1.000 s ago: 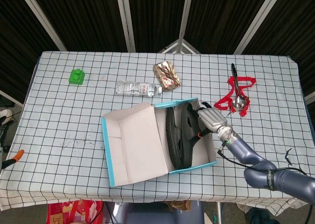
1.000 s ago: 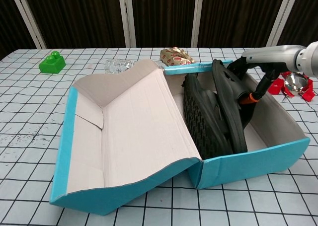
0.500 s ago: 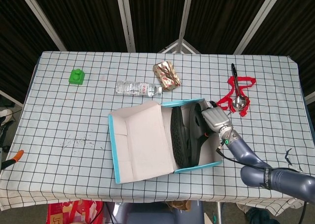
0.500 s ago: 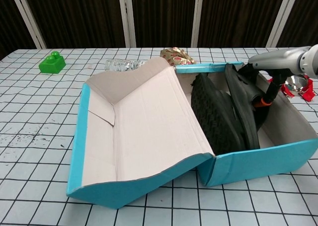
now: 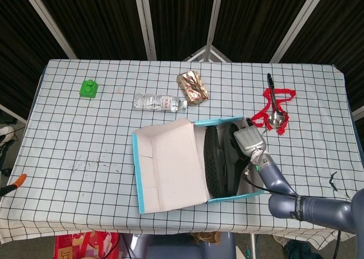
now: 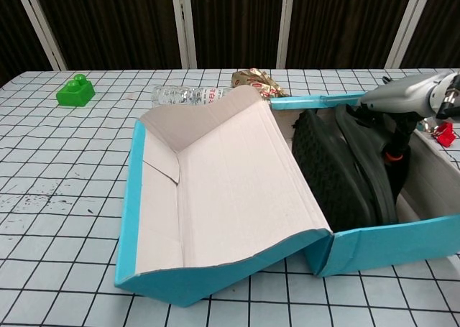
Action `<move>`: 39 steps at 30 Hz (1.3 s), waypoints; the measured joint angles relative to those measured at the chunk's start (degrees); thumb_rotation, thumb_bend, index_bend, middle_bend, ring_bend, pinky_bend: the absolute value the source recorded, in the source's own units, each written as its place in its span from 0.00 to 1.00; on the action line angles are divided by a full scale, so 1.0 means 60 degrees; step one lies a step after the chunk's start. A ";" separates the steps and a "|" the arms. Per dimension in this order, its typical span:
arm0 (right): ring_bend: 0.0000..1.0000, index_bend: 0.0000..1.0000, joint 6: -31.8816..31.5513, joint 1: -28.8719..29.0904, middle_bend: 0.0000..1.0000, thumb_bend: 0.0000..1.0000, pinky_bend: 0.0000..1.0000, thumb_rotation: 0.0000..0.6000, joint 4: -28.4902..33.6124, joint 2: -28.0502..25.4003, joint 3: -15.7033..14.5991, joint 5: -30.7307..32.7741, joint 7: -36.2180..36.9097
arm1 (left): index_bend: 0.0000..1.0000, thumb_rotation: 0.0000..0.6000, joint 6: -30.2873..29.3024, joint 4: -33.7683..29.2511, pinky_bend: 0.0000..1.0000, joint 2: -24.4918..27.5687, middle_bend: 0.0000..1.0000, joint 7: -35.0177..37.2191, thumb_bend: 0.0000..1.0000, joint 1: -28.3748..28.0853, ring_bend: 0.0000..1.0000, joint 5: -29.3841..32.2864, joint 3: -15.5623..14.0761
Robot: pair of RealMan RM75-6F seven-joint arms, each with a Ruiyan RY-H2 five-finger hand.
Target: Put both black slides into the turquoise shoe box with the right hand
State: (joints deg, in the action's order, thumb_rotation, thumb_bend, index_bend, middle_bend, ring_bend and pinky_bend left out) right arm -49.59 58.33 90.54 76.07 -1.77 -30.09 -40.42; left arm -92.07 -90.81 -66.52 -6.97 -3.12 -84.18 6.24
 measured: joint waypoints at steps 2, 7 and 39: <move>0.29 0.53 0.0009 0.0063 0.52 0.31 0.01 1.00 0.0058 0.0024 -0.0036 0.0193 -0.0127 | 0.17 1.00 -0.0011 -0.0002 0.09 0.0007 0.07 0.0010 0.24 0.0006 0.00 0.0004 0.0004; 0.29 0.53 0.0046 0.0165 0.52 0.31 0.01 1.00 0.0190 0.0044 -0.0021 0.0459 -0.0223 | 0.17 1.00 0.0004 -0.0003 0.09 0.0023 0.07 0.0034 0.24 0.0009 0.00 0.0029 0.0012; 0.00 0.00 0.2313 0.2635 0.04 0.31 0.00 1.00 0.1350 -0.1706 -0.1017 0.5114 -0.0436 | 0.17 1.00 -0.0035 -0.0044 0.09 0.0079 0.07 0.0118 0.24 0.0025 0.00 -0.0091 -0.0026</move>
State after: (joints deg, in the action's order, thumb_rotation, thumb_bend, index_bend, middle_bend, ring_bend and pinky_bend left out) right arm -35.71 74.15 98.64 65.84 -7.87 0.59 -43.04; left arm -92.27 -91.07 -66.04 -6.26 -2.97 -84.73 6.09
